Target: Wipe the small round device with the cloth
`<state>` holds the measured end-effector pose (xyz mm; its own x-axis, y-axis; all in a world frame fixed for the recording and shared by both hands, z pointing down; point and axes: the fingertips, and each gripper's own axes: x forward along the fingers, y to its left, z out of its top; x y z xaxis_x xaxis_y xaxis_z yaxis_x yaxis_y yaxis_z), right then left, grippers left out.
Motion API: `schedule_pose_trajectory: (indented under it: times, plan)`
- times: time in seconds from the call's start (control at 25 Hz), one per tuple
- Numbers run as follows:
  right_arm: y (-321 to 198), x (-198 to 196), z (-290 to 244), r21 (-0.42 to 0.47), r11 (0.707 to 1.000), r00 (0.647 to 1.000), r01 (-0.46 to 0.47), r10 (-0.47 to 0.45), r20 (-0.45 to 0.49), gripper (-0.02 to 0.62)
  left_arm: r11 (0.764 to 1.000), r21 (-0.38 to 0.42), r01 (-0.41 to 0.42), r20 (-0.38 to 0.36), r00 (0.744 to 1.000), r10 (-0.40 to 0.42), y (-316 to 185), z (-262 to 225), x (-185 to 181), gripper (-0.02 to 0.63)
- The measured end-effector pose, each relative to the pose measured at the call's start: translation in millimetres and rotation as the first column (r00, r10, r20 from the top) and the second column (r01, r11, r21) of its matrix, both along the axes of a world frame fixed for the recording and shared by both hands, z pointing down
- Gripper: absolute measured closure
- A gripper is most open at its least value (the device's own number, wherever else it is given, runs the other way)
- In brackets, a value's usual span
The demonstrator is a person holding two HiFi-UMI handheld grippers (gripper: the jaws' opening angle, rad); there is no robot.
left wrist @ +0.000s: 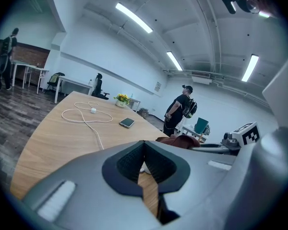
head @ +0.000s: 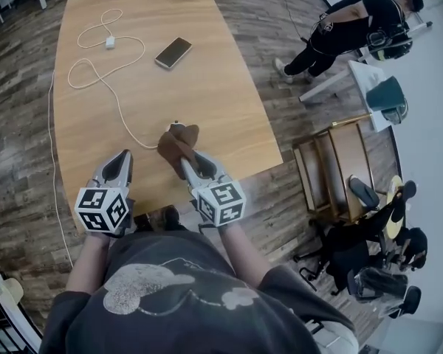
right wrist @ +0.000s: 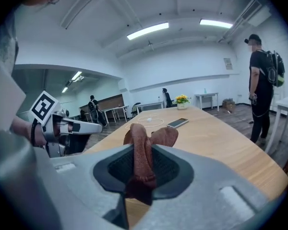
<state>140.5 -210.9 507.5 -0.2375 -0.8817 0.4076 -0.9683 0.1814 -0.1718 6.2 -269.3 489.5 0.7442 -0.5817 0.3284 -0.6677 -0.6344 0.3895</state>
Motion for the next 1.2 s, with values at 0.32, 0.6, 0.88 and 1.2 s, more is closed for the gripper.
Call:
schedule_pose_trajectory:
  times: [0.32, 0.6, 0.88, 1.2]
  plan:
    - [-0.2, 19.5, 54.8, -0.127, 0.989, 0.997, -0.074, 0.072, -0.015, 0.518, 0.999, -0.023, -0.034, 0.005, 0.999, 0.034, 4.7, 7.6, 8.3, 0.588]
    - [1.4, 19.3, 94.0, -0.233, 0.968, 0.996, -0.093, 0.09, -0.024, 0.518, 0.998, -0.057, -0.039, 0.011, 0.999, 0.04, 8.7, 17.7, 2.4, 0.588]
    - [6.9, 21.0, 110.4, -0.275, 0.953, 0.991, -0.129, 0.133, -0.007, 0.518, 0.995, -0.081, -0.055, 0.006, 0.998, 0.055, 9.2, 24.1, -4.8, 0.588]
    - [13.9, 30.5, 87.6, -0.228, 0.957, 0.983, -0.181, 0.168, -0.073, 0.518, 0.994, -0.077, -0.081, -0.014, 0.997, 0.08, 2.5, 27.4, -6.1, 0.588]
